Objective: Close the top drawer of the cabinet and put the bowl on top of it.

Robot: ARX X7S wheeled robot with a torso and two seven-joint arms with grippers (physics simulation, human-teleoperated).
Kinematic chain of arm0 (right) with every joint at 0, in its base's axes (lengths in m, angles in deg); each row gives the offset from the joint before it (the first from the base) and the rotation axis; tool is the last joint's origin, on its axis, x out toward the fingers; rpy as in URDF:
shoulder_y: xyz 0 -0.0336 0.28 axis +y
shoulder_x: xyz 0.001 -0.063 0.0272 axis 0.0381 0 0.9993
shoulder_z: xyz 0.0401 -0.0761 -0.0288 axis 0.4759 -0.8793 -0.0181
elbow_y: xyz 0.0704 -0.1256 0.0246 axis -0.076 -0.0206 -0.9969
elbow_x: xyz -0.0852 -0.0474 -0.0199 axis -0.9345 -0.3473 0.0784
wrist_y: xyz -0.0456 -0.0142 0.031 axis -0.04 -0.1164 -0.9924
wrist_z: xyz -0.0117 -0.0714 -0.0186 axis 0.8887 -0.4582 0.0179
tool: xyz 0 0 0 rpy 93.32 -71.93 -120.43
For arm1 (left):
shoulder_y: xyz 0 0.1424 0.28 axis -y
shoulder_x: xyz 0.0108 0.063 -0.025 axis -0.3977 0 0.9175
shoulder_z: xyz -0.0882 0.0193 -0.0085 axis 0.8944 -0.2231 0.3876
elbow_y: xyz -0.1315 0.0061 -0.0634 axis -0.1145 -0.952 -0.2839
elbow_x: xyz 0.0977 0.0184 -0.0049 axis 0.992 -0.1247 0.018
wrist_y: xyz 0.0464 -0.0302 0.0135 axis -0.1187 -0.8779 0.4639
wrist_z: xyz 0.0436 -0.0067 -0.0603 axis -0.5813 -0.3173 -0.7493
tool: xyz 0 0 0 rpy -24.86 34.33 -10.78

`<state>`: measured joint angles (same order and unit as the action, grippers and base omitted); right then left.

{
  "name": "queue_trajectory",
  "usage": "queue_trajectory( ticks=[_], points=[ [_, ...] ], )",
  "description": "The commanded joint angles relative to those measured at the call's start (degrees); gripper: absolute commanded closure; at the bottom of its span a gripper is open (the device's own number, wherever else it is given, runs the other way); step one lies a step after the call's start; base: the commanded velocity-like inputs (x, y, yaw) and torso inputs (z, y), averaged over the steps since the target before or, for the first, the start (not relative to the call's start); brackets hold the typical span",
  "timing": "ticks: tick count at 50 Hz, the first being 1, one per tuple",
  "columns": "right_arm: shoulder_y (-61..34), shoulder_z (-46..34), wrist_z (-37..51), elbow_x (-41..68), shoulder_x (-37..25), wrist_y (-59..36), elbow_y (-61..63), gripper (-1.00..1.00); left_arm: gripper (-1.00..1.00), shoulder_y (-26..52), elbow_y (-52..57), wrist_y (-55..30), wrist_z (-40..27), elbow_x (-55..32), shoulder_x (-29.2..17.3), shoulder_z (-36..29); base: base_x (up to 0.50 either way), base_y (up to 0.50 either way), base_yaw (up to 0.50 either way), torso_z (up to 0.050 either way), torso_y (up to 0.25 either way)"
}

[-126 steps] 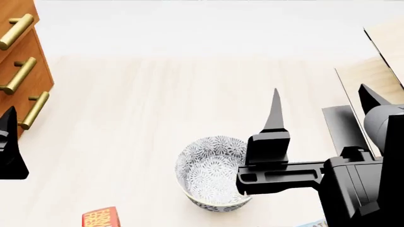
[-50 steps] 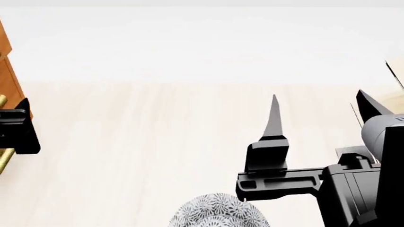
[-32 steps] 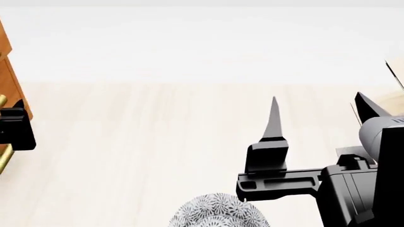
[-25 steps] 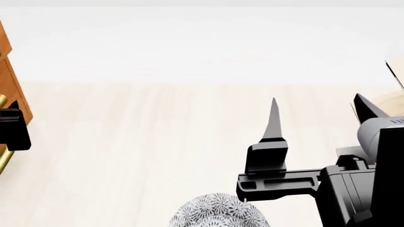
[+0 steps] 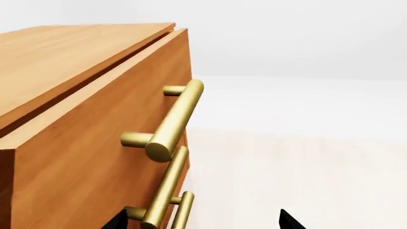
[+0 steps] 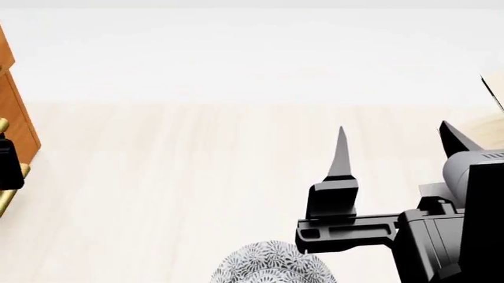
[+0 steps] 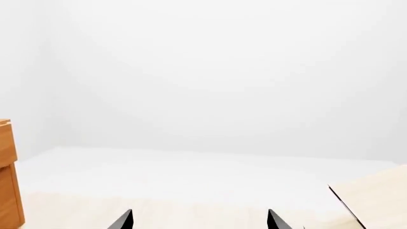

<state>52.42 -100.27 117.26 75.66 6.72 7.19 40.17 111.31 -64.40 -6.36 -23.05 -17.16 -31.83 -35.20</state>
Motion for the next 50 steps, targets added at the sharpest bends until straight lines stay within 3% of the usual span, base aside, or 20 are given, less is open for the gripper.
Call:
queue_trajectory(
  ticks=[1,40,45,50],
  points=[
    [0.51,-0.05,-0.29,-0.5,0.01,0.15,0.04,-1.0,-1.0,0.96,-5.14,1.32,0.36,2.36,0.43,0.01,0.0,0.0,0.0,0.0,0.0],
    [0.23,-1.08,-0.16,-1.12,0.34,-0.5,0.45,-1.0,-1.0,4.49,-20.43,6.44,-3.34,12.87,3.66,-1.82,0.0,0.0,0.0,0.0,0.0],
    [0.4,-0.95,-0.35,-1.26,0.18,-0.37,0.3,-1.0,-1.0,4.1,-20.46,6.93,-5.49,14.47,3.61,-2.13,0.0,0.0,0.0,0.0,0.0],
    [1.07,-1.42,-0.85,-2.5,0.79,-0.27,0.04,-1.0,-1.0,1.31,-12.14,5.24,-5.17,11.41,2.01,-2.02,0.0,0.0,0.0,0.0,0.0]
  ],
)
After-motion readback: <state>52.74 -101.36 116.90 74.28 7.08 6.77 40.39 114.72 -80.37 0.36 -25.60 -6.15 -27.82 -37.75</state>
